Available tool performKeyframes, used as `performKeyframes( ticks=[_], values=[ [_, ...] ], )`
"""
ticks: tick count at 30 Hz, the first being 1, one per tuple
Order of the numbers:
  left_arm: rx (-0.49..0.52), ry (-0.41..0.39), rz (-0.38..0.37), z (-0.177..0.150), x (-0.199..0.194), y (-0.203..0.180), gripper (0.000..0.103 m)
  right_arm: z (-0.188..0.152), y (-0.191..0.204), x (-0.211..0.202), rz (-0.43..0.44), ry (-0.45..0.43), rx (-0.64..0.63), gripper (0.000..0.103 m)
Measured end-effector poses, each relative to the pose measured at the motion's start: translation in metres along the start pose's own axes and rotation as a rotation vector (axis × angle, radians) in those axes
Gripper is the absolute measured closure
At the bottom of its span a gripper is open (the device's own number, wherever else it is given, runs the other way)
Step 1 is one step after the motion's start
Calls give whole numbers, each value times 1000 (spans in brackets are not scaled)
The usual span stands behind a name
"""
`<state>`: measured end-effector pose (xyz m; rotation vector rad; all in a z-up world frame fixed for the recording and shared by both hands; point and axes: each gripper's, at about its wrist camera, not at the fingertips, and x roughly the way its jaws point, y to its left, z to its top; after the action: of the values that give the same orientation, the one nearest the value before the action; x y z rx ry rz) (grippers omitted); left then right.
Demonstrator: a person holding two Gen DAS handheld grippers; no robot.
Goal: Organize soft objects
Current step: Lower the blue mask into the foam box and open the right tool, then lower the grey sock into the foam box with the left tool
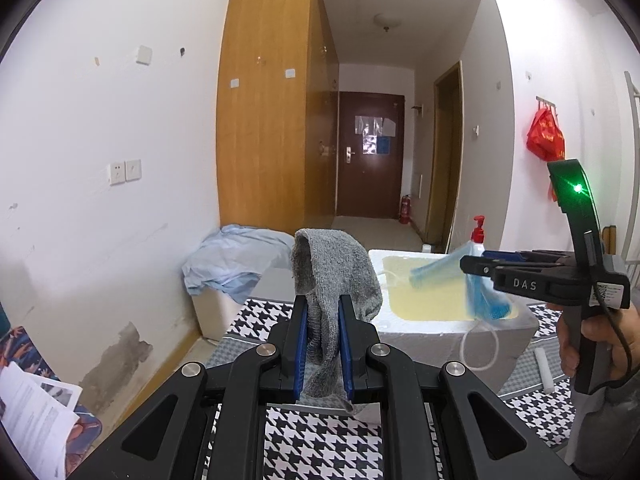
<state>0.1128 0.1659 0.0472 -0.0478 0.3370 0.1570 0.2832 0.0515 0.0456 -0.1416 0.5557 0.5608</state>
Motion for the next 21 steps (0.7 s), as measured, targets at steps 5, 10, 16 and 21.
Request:
performKeyframes(
  ticks=[5, 10, 16, 21],
  values=[
    [-4, 1, 3, 2, -1, -1, 88, -2, 1, -2, -10, -1, -9, 27],
    [4, -10, -4, 8, -4, -4, 88, -5, 3, -12, 11, -9, -12, 8],
    [8, -24, -31, 13, -3, -11, 88, -9, -2, -32, 30, -57, -6, 0],
    [20, -29, -57, 18, 2, -24, 88, -12, -9, -42, 24, -79, 5, 0]
  ],
)
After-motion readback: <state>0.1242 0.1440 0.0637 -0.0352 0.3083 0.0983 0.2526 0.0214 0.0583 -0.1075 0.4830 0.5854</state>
